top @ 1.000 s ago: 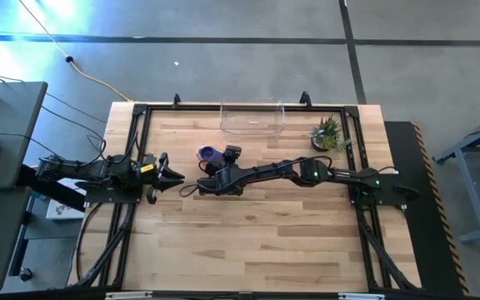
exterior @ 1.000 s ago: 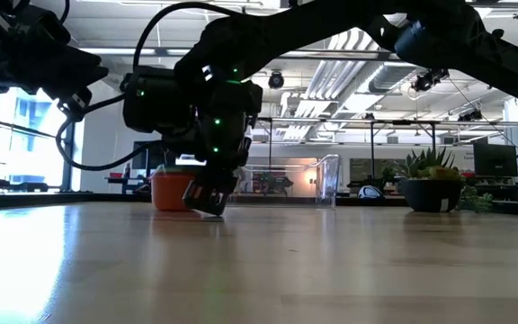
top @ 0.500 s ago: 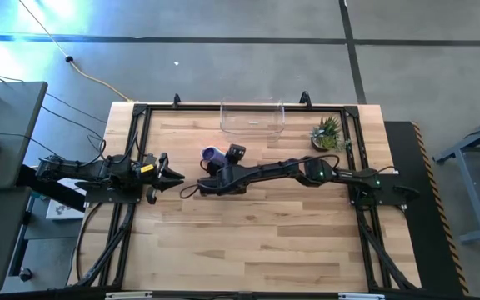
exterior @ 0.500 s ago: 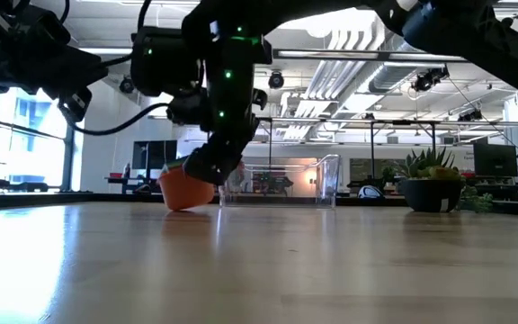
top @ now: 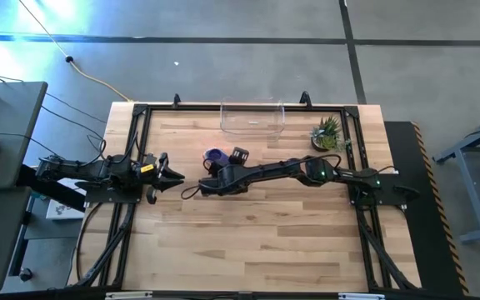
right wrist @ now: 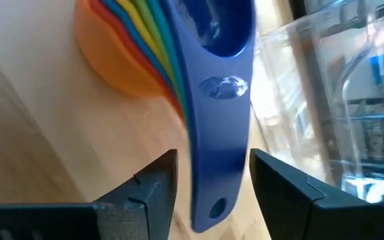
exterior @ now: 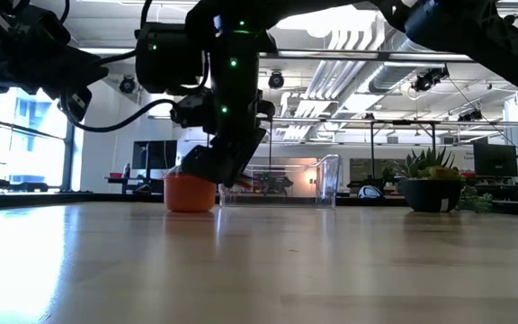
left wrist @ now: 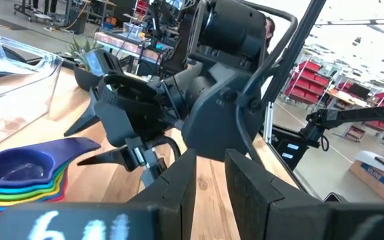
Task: Nest measuring cups in basket
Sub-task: Put the nest of measuring cups into the transparent bin
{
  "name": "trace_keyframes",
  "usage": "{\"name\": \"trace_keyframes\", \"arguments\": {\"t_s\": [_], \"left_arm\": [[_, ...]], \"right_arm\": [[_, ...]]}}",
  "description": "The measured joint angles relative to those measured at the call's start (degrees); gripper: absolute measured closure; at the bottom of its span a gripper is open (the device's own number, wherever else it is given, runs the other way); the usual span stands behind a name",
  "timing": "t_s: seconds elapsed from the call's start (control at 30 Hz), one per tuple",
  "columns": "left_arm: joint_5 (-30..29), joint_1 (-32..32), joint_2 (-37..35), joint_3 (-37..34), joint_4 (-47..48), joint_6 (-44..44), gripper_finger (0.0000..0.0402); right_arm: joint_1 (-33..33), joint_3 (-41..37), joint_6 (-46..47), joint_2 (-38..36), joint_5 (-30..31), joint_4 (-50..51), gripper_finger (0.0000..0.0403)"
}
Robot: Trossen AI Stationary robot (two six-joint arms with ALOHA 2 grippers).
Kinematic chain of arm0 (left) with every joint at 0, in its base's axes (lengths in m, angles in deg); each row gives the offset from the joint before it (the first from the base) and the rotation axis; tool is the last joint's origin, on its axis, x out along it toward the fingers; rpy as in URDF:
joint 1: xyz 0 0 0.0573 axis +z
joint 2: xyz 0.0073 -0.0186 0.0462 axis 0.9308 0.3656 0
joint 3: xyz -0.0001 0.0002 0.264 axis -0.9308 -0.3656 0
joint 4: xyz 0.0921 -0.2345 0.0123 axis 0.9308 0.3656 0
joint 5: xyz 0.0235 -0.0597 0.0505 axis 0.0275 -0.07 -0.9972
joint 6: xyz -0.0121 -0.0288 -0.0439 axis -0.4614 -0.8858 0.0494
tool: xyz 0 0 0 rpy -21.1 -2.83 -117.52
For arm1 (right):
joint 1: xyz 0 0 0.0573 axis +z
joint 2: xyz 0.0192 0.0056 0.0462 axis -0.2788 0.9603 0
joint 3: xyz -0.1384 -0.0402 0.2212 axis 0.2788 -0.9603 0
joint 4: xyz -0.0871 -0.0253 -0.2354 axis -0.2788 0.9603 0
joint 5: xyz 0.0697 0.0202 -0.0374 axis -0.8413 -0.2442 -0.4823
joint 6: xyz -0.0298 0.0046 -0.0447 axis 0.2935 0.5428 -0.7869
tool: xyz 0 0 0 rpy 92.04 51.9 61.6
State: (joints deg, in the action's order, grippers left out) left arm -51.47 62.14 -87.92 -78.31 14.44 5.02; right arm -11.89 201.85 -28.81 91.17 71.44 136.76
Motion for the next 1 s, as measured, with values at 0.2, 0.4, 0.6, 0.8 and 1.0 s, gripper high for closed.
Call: {"name": "trace_keyframes", "arguments": {"t_s": [0.2,0.4,0.6,0.8,1.0], "left_arm": [[0.0,0.0,0.0,0.0,0.0,0.0,0.0330],[0.0,0.0,0.0,0.0,0.0,0.0,0.0330],[0.0,0.0,0.0,0.0,0.0,0.0,0.0330],[0.0,0.0,0.0,0.0,0.0,0.0,0.0330],[0.0,0.0,0.0,0.0,0.0,0.0,0.0330]], "right_arm": [[0.7,0.0,1.1,-0.5,-4.0,1.4,0.0224],[2.0,0.9,2.6,-1.5,-6.6,3.6,0.0224],[1.9,1.0,3.1,-2.6,-10.3,3.8,0.0224],[2.0,1.0,5.6,-6.6,-17.6,4.7,0.0224],[1.9,1.0,6.3,-11.2,-23.8,3.1,0.0224]]}}
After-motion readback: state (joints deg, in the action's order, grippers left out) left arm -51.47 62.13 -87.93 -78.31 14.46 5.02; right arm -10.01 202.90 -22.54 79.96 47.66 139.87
